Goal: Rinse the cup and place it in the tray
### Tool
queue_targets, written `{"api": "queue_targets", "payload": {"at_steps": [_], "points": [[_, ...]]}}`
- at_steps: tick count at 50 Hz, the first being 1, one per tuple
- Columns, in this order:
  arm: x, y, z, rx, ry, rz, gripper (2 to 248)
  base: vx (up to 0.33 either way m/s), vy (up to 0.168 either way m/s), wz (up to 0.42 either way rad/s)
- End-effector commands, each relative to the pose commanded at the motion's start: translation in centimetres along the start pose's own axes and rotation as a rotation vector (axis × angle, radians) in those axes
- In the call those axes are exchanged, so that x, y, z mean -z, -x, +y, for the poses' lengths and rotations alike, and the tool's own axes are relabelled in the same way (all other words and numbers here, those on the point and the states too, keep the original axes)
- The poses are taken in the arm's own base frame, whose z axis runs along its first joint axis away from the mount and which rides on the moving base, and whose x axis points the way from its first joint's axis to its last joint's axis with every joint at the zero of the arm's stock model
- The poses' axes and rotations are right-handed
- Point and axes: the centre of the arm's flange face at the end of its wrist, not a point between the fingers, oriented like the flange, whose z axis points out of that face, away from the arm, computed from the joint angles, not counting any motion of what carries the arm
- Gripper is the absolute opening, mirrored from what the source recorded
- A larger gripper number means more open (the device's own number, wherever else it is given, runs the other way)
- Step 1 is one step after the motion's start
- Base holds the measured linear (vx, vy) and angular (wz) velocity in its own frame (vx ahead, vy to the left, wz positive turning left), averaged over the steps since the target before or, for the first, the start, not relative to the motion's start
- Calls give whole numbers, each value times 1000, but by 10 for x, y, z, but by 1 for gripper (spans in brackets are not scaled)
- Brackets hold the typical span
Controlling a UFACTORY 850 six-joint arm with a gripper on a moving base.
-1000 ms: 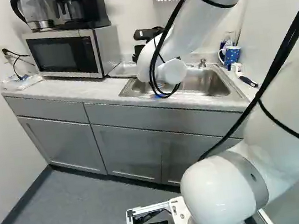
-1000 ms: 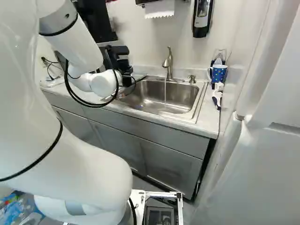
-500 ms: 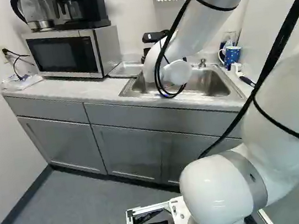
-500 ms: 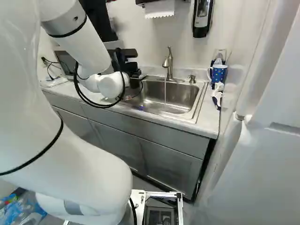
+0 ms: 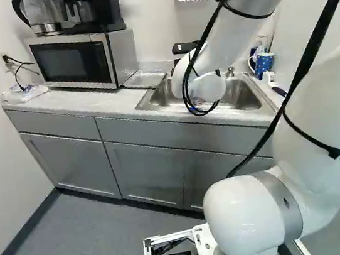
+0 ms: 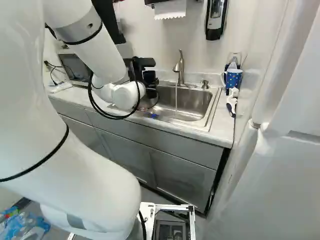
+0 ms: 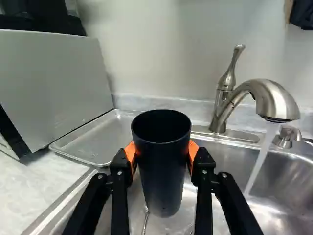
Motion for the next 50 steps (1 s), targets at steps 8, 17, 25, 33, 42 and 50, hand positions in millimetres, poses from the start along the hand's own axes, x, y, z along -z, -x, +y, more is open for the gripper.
{"api": "queue_targets", "payload": {"at_steps": [8, 17, 25, 33, 42, 50], "points": [[2, 8, 11, -3, 27, -8, 122, 0, 0, 0], [0, 15, 24, -6, 58, -19, 122, 0, 0, 0], [-3, 22, 35, -10, 84, -29, 122, 0, 0, 0], [-5, 29, 47, -13, 111, -39, 122, 0, 0, 0], [-7, 33, 60, -17, 141, -38, 122, 0, 0, 0], [-8, 31, 71, -19, 167, -18, 122, 0, 0, 0]]}}
